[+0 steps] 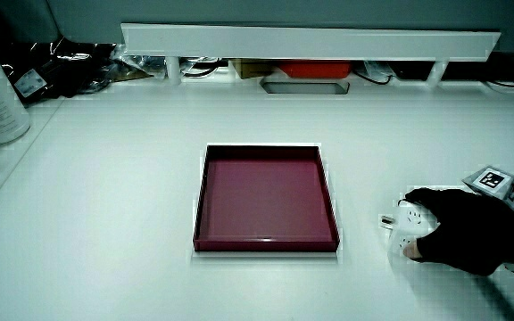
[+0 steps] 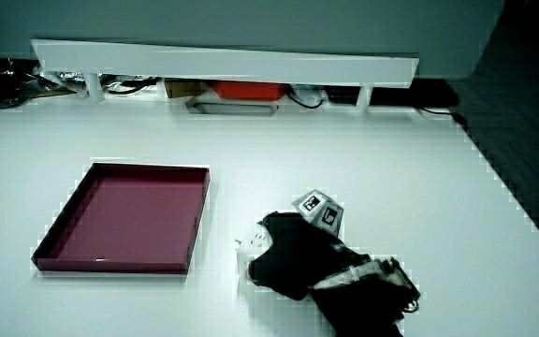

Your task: Place socket

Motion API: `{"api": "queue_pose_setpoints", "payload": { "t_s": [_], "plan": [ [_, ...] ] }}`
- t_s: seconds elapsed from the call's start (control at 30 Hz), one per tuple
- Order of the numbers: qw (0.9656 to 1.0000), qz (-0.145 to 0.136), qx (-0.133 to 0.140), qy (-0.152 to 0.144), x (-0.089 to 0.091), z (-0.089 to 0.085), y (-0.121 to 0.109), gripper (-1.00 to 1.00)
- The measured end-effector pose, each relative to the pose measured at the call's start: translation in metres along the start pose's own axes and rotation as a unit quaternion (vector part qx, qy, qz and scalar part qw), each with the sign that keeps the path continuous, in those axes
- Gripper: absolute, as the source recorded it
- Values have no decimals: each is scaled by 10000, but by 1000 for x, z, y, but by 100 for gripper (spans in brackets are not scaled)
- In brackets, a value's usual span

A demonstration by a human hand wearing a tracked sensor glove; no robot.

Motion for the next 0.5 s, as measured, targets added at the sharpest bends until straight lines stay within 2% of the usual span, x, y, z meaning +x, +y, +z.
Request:
{"api": "queue_pose_setpoints", "payload": {
  "t_s": [0.03,0.07,0.1,0.13,0.17,0.27,0.3,0.33,0.37,0.43,0.47,0.5],
  "plan": [
    [9998,137,108,37,-1,1,-1,0],
    [9999,61,109,9,-1,0,-2,0],
    [9998,-182,-75,-77,5,-3,1,0],
    [10000,-66,12,-69,6,-3,0,0],
    [9998,-155,-6,-129,6,-3,-1,-5],
    [9999,-90,-78,6,9,-5,-2,-20],
    [9999,-3,97,74,9,-4,-2,-25],
    [9997,-210,-80,-41,6,-4,-3,-30],
    [9999,32,121,40,7,-3,-3,-35],
    [10000,-21,6,63,7,-4,-3,-45],
    [9997,-149,-146,-92,9,-5,-3,-50],
    [9996,-154,-198,-150,12,-6,-3,-55]
  ]
}}
